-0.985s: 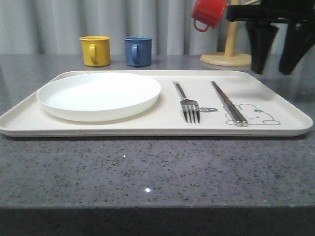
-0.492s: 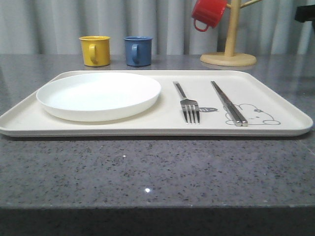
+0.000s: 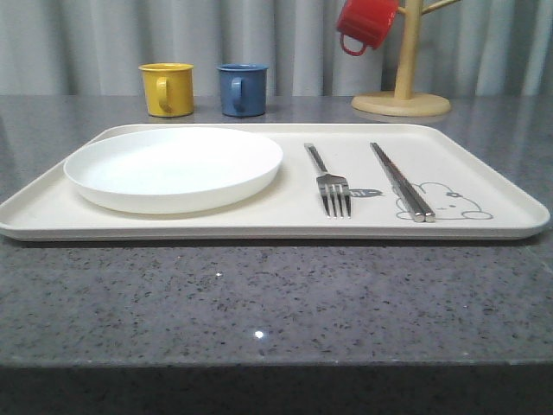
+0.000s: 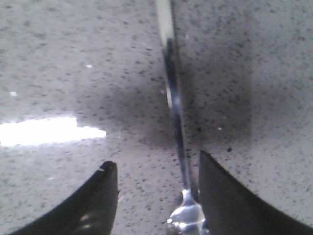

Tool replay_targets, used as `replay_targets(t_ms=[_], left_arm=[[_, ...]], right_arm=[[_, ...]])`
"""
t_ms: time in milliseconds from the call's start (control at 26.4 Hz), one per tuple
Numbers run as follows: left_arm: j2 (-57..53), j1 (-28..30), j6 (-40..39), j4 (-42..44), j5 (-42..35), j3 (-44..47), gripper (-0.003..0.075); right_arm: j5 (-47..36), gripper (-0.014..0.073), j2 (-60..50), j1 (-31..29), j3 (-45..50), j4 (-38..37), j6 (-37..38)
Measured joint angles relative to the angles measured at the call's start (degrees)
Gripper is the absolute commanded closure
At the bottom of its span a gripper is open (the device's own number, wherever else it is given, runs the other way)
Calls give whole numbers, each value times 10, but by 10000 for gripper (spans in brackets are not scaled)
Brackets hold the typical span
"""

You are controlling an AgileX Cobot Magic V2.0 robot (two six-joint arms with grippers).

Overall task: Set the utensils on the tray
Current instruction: 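Lift the right gripper away from the chopsticks, then lower the right gripper onto the spoon and grasp it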

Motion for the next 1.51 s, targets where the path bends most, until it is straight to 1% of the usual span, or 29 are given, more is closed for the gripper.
replay_targets(t_ms=[265,606,682,757,1022,1174,1287,1515], left_arm=[[0,0,0,0,0,0,739],[0,0,0,0,0,0,739],[0,0,0,0,0,0,739],[0,0,0,0,0,0,739],[0,0,0,0,0,0,739],[0,0,0,0,0,0,739],[0,0,0,0,0,0,739],[0,0,0,0,0,0,739]], right_arm=[[0,188,16,-13,0,-1,-3],[0,196,54,-14,0,-1,-4],[0,232,57,-14,0,-1,-4],[0,286,57,-14,0,-1,-4],[0,524,57,-14,0,-1,-4],[0,605,57,-14,0,-1,-4],[-1,630,57,-14,0,-1,-4],[-1,629,57,-14,0,-1,-6]])
